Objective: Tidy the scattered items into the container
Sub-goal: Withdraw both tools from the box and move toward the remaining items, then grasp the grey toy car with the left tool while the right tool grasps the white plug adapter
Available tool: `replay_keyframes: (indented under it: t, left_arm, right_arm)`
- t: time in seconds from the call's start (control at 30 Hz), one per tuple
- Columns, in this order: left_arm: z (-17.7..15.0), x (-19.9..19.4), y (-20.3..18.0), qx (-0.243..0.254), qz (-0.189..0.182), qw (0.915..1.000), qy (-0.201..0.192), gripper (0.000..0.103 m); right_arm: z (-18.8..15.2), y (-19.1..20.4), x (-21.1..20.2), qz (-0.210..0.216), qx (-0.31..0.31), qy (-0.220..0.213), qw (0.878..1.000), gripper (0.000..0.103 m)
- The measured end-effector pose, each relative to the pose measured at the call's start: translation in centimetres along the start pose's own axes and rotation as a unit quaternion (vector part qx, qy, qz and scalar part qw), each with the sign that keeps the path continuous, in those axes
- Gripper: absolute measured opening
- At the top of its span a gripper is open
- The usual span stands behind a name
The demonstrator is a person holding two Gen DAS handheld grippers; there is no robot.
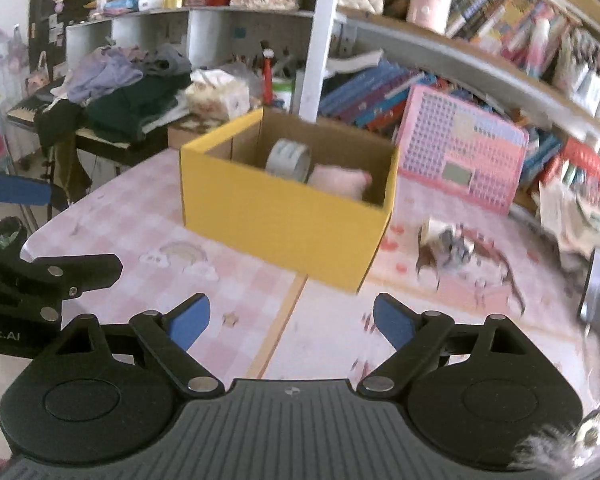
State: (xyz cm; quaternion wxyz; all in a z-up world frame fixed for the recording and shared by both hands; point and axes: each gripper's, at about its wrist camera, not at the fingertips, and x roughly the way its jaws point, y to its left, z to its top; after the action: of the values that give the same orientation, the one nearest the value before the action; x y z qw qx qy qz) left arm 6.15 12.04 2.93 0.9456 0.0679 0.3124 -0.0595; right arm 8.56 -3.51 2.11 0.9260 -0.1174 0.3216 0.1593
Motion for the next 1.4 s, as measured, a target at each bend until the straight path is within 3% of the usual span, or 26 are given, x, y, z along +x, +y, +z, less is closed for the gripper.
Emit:
replay_keyframes:
  t: [0.37,0.73,1.03,1.4]
  left_arm:
    - [-2.6,0.0,0.1,-0.017,-0.005,0.9987,0.049,0.096]
    - [-4.2,1.4,-2.1,-0.006,-0.056,0.9942,0.092,0.096]
    - [-3.8,3.5,-4.8,0.007,-0.1,0.9885,0.113,0.096]
    - [-1.0,6.7,-9.7,0.043,-0.137,0.9826,0.118,0.096]
  right_arm:
    - [-3.1,-0.1,-0.6,-0.017,0.042,0.048,0.998,0.089]
    - [-5.1,-1.3,-1.3,-0.035,0.067,0.083,0.994,0.092]
    - [-6.2,-3.9,-1.6,-0.065,0.093,0.107,0.988,0.094]
    - [-7.2,-9.4,-0.6,-0.092,0.129,0.12,0.98,0.094]
